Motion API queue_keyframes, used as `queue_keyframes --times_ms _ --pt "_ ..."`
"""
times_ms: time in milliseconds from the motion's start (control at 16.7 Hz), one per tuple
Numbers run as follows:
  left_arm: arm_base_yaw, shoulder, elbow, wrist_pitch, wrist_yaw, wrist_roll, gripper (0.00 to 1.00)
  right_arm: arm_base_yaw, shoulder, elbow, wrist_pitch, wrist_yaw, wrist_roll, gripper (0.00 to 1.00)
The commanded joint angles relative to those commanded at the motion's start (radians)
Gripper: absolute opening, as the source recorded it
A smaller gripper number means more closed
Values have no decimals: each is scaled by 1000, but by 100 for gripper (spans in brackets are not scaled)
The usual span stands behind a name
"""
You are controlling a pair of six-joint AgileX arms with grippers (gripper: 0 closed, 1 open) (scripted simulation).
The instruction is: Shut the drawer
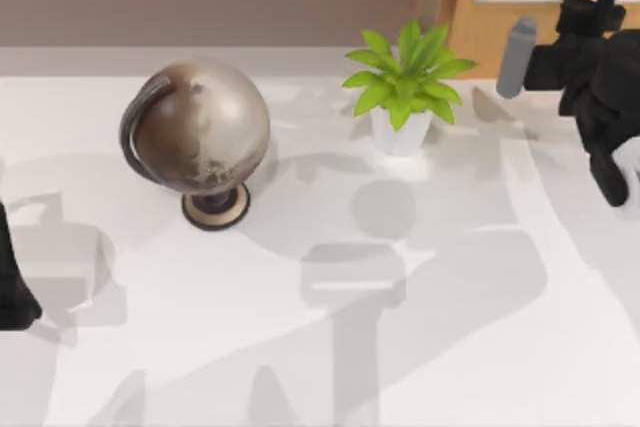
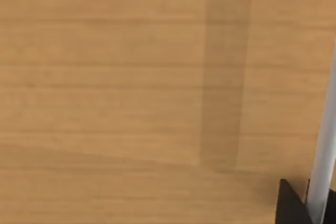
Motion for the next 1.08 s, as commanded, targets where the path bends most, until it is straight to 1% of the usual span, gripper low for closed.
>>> queue_keyframes --times_ms 780,840,1080 --pt "0 0 0 0 0 0 100 0 0 0 0 0 0 98" --pt "0 0 0 0 0 0 100 0 0 0 0 0 0 100" --pt "0 0 0 0 0 0 100 0 0 0 0 0 0 100"
